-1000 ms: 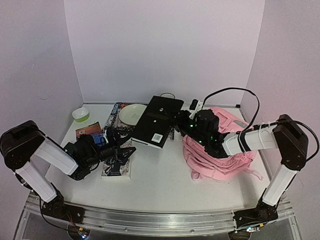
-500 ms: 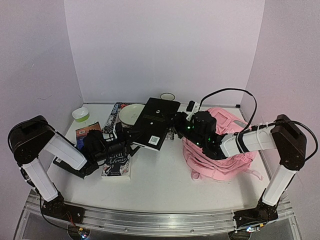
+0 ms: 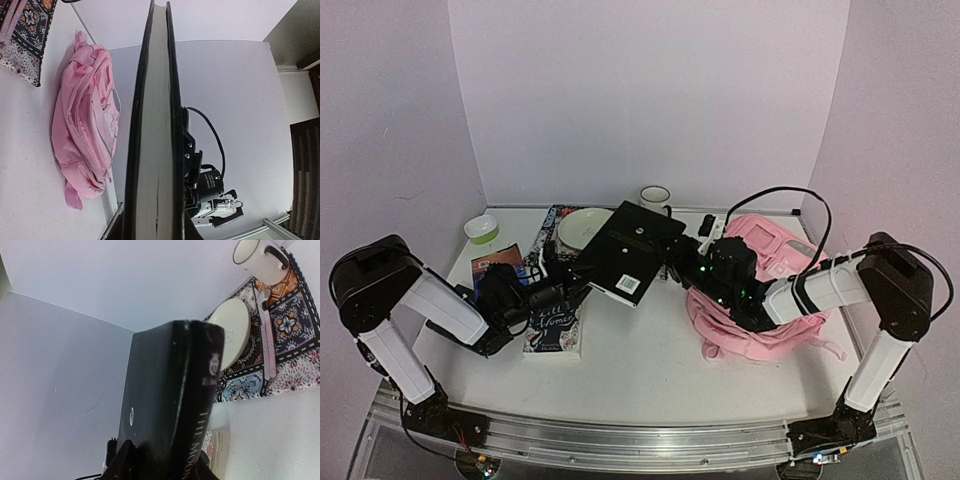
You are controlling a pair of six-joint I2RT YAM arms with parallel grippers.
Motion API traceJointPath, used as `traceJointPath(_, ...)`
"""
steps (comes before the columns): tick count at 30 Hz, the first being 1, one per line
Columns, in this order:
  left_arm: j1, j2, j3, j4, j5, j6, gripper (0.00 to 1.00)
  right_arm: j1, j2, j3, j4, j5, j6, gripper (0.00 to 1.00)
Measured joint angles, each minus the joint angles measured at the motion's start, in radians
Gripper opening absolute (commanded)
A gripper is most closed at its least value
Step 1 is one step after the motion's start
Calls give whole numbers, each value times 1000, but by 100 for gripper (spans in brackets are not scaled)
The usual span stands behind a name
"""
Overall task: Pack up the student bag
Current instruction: Pass from the right arm to the left, then open the largest pocket of the student bag.
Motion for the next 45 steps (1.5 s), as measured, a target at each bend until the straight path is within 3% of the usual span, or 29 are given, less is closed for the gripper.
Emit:
traceJointPath(5,51,-12,-48,-58,-5,27,0,-8,-34,-69,-8,-3,-84,60)
traceJointPath(11,135,-12,-83,-154,-20,52,0,-18,-222,-90,-190,-6,-220,65)
traceJointPath(17,161,-30,-85,-202,16,90,0,-18,-349,29,-682,44,-414,69)
traceJointPath(24,173,-77,-54,-286,98,154,0,-18,-348,202,-1238,180,-630,73)
traceJointPath(28,186,-108,-24,-375,140,205,0,-18,-297,286,-1468,246,-725,74)
traceJointPath(35,206,-145,-2,-490,198,267,0,-19,-160,324,-1627,241,-860,74)
traceJointPath(45,210,-148,7,-585,249,306,0,-28,-23,346,-1660,226,-960,68)
